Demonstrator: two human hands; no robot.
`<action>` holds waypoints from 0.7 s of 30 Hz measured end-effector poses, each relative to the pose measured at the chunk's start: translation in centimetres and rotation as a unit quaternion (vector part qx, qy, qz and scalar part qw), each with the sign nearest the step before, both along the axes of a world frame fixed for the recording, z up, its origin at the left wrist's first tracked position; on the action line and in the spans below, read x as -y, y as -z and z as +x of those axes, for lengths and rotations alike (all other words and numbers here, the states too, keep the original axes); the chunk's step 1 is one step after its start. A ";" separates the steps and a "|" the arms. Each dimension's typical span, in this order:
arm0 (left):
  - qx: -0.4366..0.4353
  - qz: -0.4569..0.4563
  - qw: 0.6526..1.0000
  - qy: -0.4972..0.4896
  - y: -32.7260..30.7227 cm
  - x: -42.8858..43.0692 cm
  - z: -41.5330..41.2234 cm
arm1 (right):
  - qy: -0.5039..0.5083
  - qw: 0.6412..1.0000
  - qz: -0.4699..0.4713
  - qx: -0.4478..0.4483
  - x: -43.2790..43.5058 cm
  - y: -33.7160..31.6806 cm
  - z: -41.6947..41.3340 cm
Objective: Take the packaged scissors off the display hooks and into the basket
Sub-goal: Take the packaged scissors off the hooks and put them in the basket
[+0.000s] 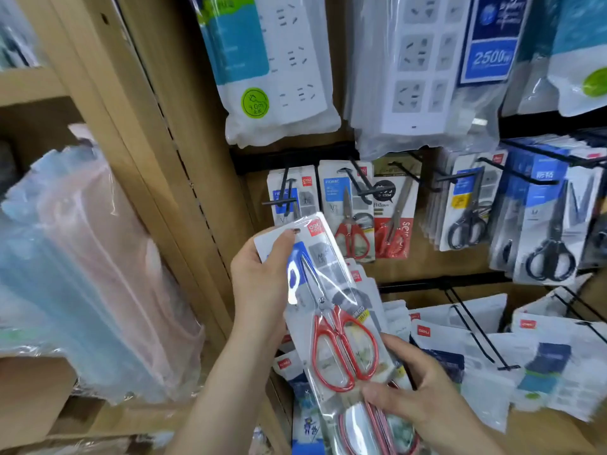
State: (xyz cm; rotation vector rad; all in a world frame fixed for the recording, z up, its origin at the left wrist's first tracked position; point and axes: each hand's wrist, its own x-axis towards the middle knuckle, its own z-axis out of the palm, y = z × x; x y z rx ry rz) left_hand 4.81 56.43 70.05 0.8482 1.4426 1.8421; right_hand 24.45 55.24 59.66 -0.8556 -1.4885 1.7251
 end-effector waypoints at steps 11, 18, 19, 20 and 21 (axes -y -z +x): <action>-0.081 0.007 0.997 -0.014 -1.2 -2.0 -3.2 | 0.077 0.997 0.009 -0.015 -1.2 0.6 -0.1; -0.161 -0.028 0.987 0.000 -1.9 -2.4 -3.8 | 0.123 0.991 0.046 -0.002 -1.9 -0.5 0.2; -0.161 -0.031 0.986 0.004 -1.8 -2.4 -4.0 | 0.123 0.991 0.044 -0.002 -2.0 -0.6 0.4; -0.159 -0.032 0.987 0.008 -1.8 -2.3 -4.1 | 0.122 0.992 0.038 0.001 -2.0 -0.8 0.5; -0.159 -0.031 0.987 0.009 -1.7 -2.3 -4.2 | 0.123 0.992 0.033 0.002 -2.1 -1.0 0.7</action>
